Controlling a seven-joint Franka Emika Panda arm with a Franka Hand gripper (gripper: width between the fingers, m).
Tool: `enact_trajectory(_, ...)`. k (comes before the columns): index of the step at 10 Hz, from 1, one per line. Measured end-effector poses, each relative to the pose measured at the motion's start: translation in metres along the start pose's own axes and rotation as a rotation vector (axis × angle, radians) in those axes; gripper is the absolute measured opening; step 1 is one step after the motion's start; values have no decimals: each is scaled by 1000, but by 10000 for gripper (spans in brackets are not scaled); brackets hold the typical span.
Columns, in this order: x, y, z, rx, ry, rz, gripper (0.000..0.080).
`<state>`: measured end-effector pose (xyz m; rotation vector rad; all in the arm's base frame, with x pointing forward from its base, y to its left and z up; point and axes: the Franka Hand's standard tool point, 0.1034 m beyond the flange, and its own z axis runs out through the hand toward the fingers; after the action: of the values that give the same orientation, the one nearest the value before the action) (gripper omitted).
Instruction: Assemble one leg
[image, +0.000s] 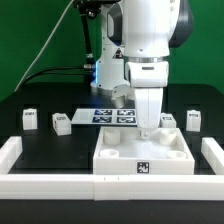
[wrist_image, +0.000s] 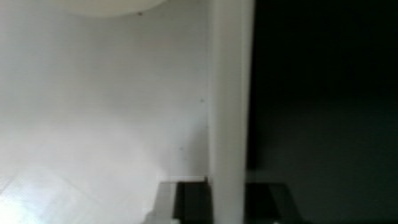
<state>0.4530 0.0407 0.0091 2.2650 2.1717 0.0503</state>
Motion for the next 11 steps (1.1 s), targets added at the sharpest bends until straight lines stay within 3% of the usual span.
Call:
enact_trajectory(3,1,1,0,0,0,-3,58)
enact_trajectory(7,33,20,1,-24,4,-77,58)
enact_trajectory(11,34,23,1,-28,5,-71,58)
